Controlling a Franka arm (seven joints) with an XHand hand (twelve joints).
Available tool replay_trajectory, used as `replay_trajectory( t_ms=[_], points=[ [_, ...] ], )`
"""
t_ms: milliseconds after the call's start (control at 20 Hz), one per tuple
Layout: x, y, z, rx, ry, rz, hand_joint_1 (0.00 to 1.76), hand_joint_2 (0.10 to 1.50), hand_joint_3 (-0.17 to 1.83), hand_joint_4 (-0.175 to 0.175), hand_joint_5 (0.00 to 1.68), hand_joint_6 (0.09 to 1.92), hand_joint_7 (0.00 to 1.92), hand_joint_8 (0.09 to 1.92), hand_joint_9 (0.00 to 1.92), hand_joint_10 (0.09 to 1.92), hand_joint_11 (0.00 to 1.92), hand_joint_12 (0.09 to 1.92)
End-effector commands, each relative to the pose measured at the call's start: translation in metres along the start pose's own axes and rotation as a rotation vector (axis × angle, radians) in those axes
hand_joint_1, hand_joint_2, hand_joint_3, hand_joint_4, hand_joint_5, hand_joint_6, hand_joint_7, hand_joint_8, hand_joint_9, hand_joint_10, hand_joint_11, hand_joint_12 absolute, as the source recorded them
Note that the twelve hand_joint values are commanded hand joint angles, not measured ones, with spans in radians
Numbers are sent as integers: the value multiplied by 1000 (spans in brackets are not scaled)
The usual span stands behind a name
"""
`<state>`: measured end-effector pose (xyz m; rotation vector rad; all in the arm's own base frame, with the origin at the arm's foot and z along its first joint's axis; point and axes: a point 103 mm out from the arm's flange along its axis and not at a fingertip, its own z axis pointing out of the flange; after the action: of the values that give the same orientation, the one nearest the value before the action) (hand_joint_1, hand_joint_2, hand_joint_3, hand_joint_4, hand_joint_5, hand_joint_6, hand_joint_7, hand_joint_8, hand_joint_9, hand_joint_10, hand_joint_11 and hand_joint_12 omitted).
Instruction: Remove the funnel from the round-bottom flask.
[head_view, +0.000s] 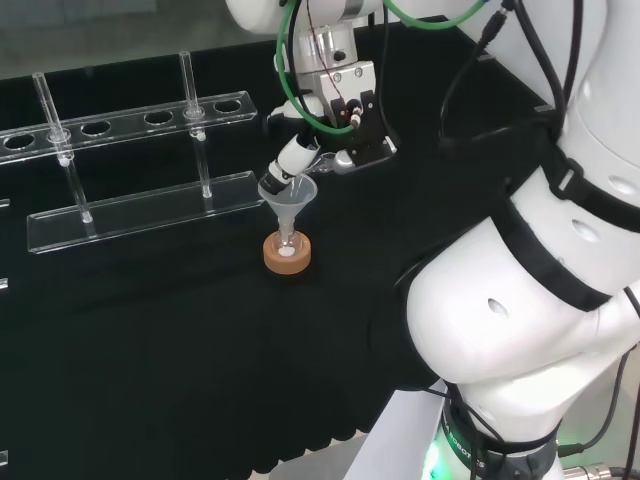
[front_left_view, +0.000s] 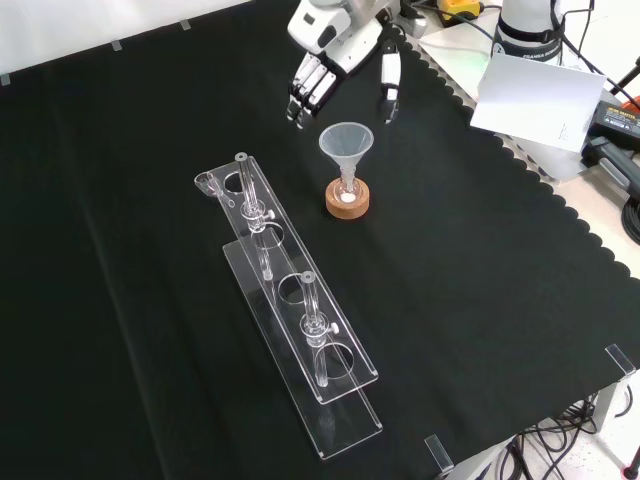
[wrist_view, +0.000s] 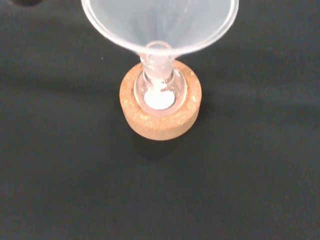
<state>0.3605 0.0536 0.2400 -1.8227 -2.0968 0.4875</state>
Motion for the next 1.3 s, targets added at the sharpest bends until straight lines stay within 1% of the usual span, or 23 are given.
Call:
replay_trajectory(
  t_ms=[50,200,300,600,850,1100,1300],
  points=[
    [-2,14,13,23,-4,-2,578,825,-175,0,20,87,0,163,0,870,299,1505],
    [-4,18,19,29,-3,-9,578,825,-175,1,22,87,0,168,3,883,297,1509],
    [-5,21,21,35,-18,-13,586,822,-175,2,26,87,0,181,8,895,298,1511],
    [-2,26,26,65,-39,-27,680,801,-175,4,28,87,0,204,14,908,308,1512],
    [-4,29,29,90,-50,-23,756,807,-175,5,28,87,0,190,11,908,314,1508],
    [-6,32,35,97,-38,-18,782,817,-175,7,29,87,0,177,8,908,315,1505],
    [-6,33,40,96,-37,-18,784,820,-175,7,55,87,0,268,69,903,337,1492]
  ],
)
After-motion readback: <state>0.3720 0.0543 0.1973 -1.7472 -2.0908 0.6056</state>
